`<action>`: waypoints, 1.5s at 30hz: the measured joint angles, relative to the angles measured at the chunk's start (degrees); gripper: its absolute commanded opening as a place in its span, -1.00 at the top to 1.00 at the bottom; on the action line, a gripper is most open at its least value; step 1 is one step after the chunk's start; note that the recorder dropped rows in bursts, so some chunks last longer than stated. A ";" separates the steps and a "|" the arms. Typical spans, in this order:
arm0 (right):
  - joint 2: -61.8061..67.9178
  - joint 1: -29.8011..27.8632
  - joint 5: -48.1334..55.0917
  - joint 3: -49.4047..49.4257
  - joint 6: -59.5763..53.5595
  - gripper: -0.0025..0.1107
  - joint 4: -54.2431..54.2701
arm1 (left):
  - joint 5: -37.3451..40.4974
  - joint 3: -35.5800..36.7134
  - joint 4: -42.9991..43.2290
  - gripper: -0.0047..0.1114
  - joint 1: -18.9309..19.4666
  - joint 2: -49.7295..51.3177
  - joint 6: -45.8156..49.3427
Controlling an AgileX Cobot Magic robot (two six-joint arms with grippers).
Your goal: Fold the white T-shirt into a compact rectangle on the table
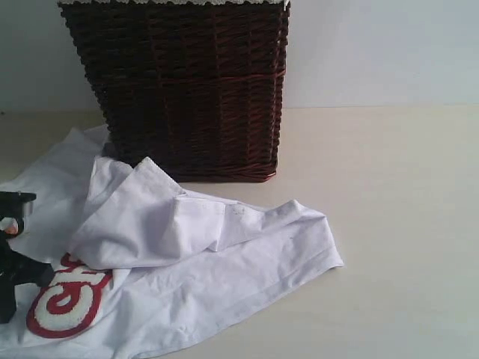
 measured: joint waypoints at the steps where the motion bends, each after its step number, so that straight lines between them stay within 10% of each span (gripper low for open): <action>1: 0.00 0.00 0.00 0.00 0.00 0.05 0.00 | -0.99 0.00 0.97 0.81 1.20 1.35 -1.41; 15: 0.00 0.00 0.00 0.00 -0.12 0.05 0.47 | 2.23 -10.46 25.38 0.81 20.05 9.89 -22.78; 23: 2.05 0.00 0.21 0.00 -0.23 0.05 0.46 | -9.40 -12.08 11.97 0.81 15.91 -5.13 -12.65; 29: 3.50 0.00 0.21 0.00 -0.34 0.05 0.46 | 5.02 -8.81 8.69 0.81 13.88 -14.29 -7.68; 34: 3.50 0.00 0.41 0.00 -0.44 0.05 0.71 | 16.52 -0.99 9.09 0.81 13.66 -14.50 -6.88; 45: 3.50 0.00 0.56 0.00 -0.93 0.05 1.86 | 4.62 10.94 13.16 0.81 14.96 -3.77 -14.11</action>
